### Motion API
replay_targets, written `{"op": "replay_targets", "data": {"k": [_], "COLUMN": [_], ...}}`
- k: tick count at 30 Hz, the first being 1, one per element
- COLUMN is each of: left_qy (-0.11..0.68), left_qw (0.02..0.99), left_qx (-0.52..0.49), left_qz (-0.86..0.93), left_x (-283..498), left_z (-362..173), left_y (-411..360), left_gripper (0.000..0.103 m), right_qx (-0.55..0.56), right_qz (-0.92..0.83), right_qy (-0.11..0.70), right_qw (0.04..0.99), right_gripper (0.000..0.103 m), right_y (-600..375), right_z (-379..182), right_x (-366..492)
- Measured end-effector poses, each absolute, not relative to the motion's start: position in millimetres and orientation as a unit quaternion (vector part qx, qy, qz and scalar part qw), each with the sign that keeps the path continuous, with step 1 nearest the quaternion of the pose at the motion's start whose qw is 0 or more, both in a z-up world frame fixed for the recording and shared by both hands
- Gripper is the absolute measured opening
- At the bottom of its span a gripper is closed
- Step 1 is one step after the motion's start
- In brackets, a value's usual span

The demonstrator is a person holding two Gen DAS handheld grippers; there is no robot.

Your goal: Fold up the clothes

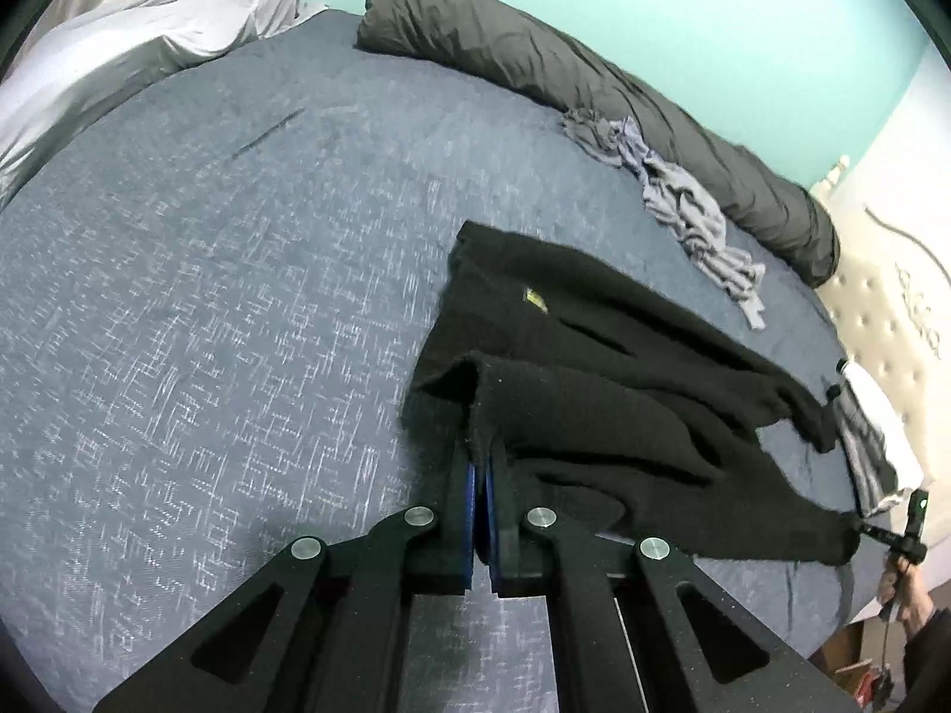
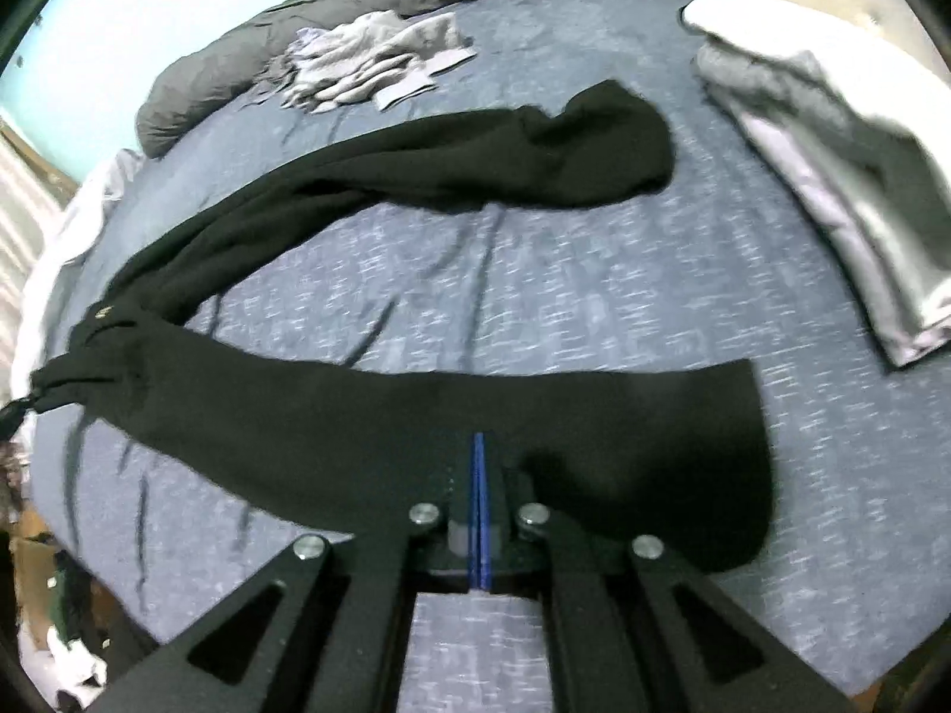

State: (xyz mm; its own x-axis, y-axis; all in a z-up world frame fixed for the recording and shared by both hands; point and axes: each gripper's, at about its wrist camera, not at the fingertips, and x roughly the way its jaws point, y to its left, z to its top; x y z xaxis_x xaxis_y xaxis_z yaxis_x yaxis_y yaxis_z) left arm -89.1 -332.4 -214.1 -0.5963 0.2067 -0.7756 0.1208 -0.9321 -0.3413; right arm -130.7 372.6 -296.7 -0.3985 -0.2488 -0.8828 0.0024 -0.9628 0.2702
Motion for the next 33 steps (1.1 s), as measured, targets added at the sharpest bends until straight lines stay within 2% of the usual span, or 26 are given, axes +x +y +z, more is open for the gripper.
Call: {"op": "replay_targets", "data": {"k": [1, 3, 4, 5, 9, 15, 16, 17, 18, 20, 22, 26, 33], "left_qy": [-0.184, -0.186, -0.187, -0.188, -0.189, -0.190, -0.190, -0.191, -0.191, -0.192, -0.193, -0.198, -0.222], "left_qw": [0.024, 0.022, 0.021, 0.020, 0.019, 0.018, 0.018, 0.018, 0.017, 0.017, 0.016, 0.018, 0.022], "left_qx": [-0.451, -0.454, -0.454, -0.455, -0.455, -0.456, -0.456, -0.457, -0.457, -0.458, -0.459, -0.457, -0.436], "left_qz": [0.873, 0.871, 0.871, 0.870, 0.870, 0.869, 0.869, 0.869, 0.868, 0.868, 0.867, 0.867, 0.872], "left_x": [-89, -88, -87, -86, -84, -82, -81, -81, -81, -81, -80, -78, -72], "left_z": [-216, -220, -222, -223, -224, -226, -227, -228, -228, -230, -231, -230, -221], "left_y": [-332, -331, -330, -330, -329, -328, -327, -328, -328, -329, -330, -333, -349], "left_gripper": [0.003, 0.003, 0.003, 0.003, 0.003, 0.003, 0.003, 0.003, 0.003, 0.003, 0.003, 0.003, 0.003], "right_qx": [0.550, 0.562, 0.566, 0.568, 0.579, 0.595, 0.596, 0.597, 0.596, 0.594, 0.590, 0.566, 0.525], "right_qz": [-0.823, -0.815, -0.813, -0.811, -0.801, -0.794, -0.794, -0.795, -0.796, -0.799, -0.802, -0.818, -0.838], "right_qy": [-0.118, -0.114, -0.110, -0.111, -0.115, -0.087, -0.076, -0.066, -0.061, -0.047, -0.040, -0.035, -0.079], "right_qw": [0.081, 0.082, 0.082, 0.085, 0.099, 0.090, 0.088, 0.086, 0.088, 0.086, 0.086, 0.098, 0.127], "right_gripper": [0.002, 0.017, 0.039, 0.052, 0.053, 0.053, 0.050, 0.039, 0.034, 0.012, 0.005, 0.003, 0.002], "right_y": [370, 358, 351, 343, 316, 283, 278, 274, 272, 268, 267, 270, 299], "right_z": [-300, -308, -311, -315, -329, -348, -351, -353, -355, -357, -356, -339, -297], "right_x": [-132, -133, -133, -132, -138, -149, -150, -151, -150, -148, -146, -137, -119]}}
